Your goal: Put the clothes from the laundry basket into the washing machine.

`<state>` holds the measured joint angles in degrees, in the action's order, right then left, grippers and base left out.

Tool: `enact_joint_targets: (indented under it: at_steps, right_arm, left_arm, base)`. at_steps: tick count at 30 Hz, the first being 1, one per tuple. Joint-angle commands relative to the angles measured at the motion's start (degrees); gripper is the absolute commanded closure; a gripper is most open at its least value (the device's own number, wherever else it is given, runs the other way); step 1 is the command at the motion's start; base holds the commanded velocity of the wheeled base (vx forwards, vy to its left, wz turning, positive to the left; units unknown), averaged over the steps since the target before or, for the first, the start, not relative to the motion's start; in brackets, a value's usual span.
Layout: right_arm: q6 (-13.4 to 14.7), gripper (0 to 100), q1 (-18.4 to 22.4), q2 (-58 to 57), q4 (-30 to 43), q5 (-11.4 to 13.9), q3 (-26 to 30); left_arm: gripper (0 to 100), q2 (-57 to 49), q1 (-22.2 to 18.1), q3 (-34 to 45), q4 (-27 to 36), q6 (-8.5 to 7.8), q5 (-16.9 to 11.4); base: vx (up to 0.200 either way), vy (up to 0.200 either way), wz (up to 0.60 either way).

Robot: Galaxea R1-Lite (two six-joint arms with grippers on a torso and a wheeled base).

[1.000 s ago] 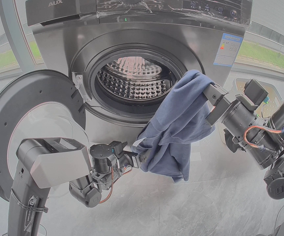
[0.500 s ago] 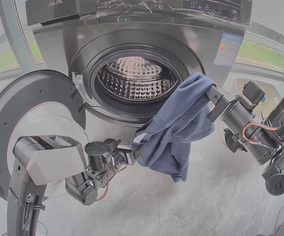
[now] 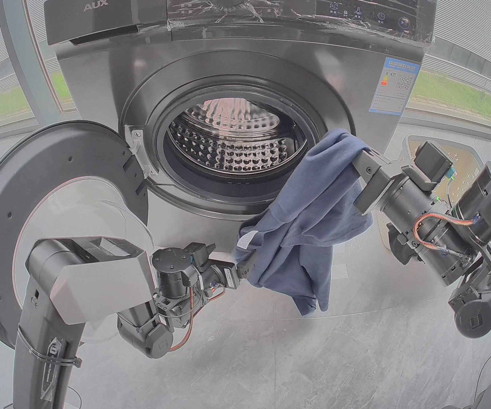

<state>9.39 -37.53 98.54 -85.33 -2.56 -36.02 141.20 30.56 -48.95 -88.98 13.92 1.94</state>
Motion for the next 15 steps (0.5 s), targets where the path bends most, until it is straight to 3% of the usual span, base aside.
enact_joint_targets:
  at_steps: [1,15]
  right_arm:
    - [0.02,100,-0.35,0.08,-0.1,0.01,0.08]
    - [0.19,100,-1.84,-0.27,-0.1,-0.08,0.34]
  left_arm:
    - [0,1.27,0.64,-0.45,-0.49,-0.03,0.0]
    - [0,3.82,-0.24,-4.58,-0.41,-0.56,0.35]
  base:
    - [0.0,0.0,0.0]
    - [0.0,0.0,0.0]
